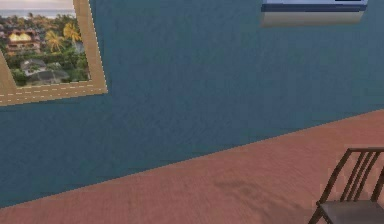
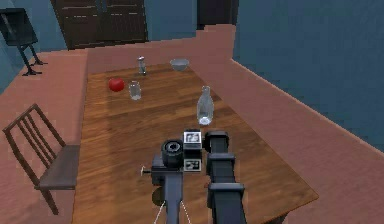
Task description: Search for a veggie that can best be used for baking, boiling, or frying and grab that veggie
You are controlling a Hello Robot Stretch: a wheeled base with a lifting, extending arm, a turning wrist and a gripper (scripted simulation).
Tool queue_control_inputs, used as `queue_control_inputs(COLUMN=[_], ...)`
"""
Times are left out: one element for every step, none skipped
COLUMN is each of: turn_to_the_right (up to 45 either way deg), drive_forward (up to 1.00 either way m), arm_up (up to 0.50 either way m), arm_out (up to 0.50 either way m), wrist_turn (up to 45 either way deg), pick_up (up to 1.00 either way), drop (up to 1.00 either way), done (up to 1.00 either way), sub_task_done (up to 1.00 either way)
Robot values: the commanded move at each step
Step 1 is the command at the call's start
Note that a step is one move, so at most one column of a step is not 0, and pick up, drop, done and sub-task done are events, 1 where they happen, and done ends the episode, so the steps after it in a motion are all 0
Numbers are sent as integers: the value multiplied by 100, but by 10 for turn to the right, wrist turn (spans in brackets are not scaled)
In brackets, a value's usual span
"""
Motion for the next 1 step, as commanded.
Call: queue_control_inputs(turn_to_the_right=[0], drive_forward=[0], arm_up=[0], arm_out=[0], wrist_turn=[450], pick_up=[0], drop=[0], done=[0], sub_task_done=[0])
